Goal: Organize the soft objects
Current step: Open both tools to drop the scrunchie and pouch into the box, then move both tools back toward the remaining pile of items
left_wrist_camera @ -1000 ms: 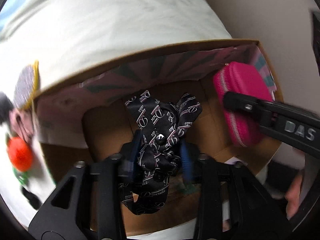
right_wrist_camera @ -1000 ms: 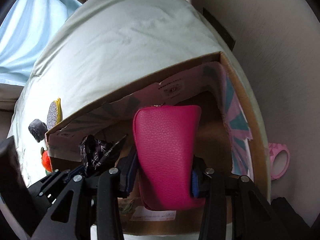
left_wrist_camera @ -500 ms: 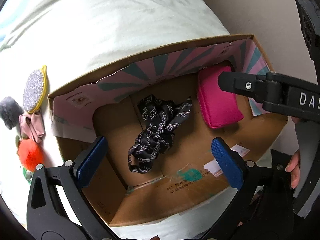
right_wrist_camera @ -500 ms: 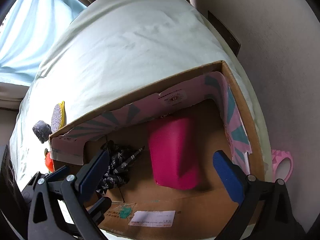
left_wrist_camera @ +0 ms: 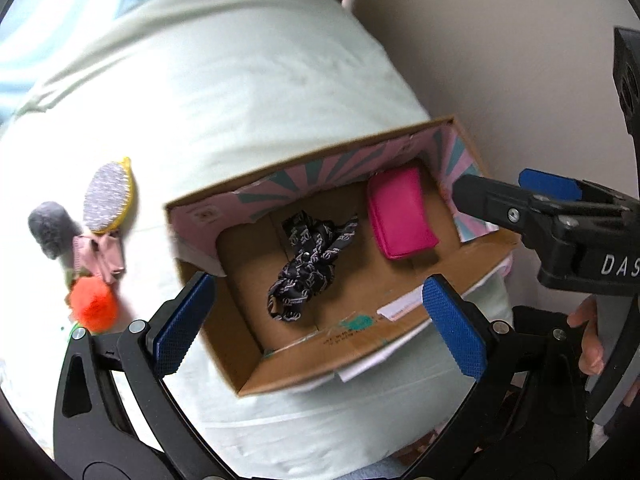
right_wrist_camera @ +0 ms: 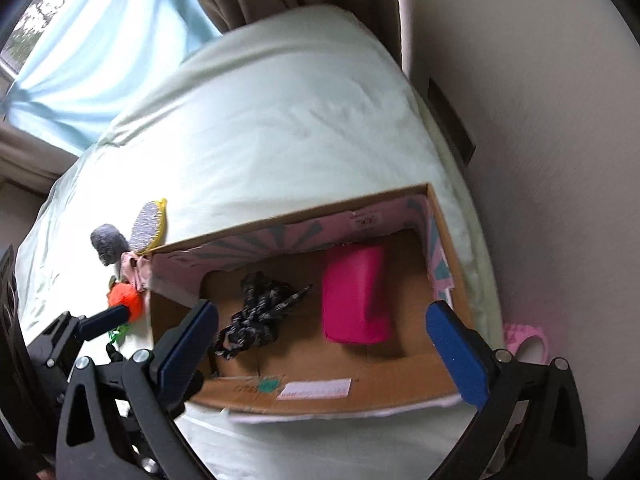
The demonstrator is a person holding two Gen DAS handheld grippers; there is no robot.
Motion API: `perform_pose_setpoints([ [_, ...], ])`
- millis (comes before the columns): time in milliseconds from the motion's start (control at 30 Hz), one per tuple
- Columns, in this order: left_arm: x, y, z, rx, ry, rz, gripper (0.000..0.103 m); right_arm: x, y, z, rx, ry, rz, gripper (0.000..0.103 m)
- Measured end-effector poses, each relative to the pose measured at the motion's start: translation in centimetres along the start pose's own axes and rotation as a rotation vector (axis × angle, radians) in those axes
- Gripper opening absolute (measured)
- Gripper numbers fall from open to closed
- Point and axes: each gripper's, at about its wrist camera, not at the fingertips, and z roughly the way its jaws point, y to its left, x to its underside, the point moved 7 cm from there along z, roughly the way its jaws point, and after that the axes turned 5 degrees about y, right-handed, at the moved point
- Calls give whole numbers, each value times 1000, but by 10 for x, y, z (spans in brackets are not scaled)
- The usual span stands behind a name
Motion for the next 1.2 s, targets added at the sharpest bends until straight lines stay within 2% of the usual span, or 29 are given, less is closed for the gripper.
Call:
perform_pose_setpoints([
  [267,18,18,-97,-12,-127,-18,103,14,40,-87,-5,-133,-59,103],
  [400,32,40,-151,-32,-207,-48,103,26,76,-127,18,-207,-126,103],
  [633,70,88,-226,-66,-320,-130,103,47,128,-174,-25,-301,-143,103],
  [967,134,176,-296,-119,-459,-233,103,83,205,-200,-33,-405,-209,103],
  [1200,168,231,-312,-109,-453,-257,103,99,257,-193,-54,-431,-221,103],
])
